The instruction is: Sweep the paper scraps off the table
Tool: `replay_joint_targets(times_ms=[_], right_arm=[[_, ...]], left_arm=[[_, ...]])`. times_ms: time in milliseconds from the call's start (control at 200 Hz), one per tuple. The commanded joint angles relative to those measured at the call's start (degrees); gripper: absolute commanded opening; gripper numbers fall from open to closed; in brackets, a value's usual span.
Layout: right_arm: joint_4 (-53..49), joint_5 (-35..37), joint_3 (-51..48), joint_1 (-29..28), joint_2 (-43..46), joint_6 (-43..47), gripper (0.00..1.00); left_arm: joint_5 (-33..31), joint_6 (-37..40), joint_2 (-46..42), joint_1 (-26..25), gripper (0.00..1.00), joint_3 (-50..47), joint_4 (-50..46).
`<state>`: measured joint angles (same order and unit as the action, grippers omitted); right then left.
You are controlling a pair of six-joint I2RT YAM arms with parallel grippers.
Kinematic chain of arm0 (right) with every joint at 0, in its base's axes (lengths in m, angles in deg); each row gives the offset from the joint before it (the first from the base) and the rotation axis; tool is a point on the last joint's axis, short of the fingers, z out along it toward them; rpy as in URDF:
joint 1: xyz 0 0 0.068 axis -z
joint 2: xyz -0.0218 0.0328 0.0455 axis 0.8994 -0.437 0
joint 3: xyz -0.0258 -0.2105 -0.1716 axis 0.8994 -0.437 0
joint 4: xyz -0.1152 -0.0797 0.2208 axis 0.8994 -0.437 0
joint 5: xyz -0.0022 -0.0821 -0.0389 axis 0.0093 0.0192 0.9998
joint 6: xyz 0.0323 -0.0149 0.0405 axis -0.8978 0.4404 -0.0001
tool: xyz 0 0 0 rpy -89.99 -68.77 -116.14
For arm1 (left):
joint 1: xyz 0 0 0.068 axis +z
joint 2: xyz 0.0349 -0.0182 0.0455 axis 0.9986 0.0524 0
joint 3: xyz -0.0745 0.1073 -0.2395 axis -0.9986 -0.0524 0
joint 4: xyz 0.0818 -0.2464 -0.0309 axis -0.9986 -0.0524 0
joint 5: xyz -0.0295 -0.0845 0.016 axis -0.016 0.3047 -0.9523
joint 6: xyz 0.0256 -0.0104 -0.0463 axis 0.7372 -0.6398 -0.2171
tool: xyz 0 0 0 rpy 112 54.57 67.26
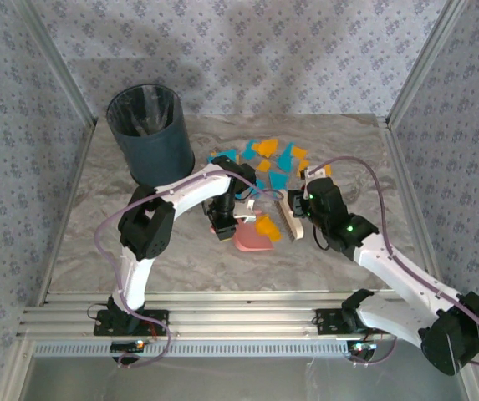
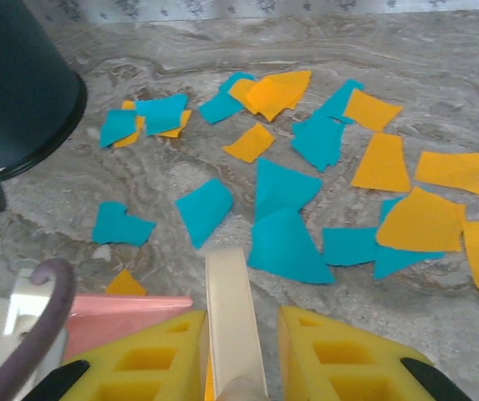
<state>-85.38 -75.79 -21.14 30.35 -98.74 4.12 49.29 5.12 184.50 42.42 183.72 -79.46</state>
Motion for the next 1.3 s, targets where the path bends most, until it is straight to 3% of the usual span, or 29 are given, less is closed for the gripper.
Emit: replay_joint_targets(times_ms=[0, 400, 760, 1299], right_arm=[[-0.78, 4.82, 0.02, -0.76, -0.81, -1.43, 0.00], [0.62, 6.33, -0.31, -3.96, -4.68, -1.93, 0.00], [6.33, -1.84, -2.98, -4.04, -5.90, -5.72, 0.00], [6.63, -7.14, -3.58, -0.30, -1.08, -9.01, 0.00]], left_arm=[[0.34, -0.45, -0.41, 0.27, 0.00, -0.83, -1.45], [0.56, -0.39, -0.54, 0.28, 0.00, -1.45, -1.10], [0.74, -0.25, -0.40, 0.26, 0.00, -2.15, -0.75], [0.06, -0.18, -0.18, 0.64, 0.00, -2.72, -0.39]])
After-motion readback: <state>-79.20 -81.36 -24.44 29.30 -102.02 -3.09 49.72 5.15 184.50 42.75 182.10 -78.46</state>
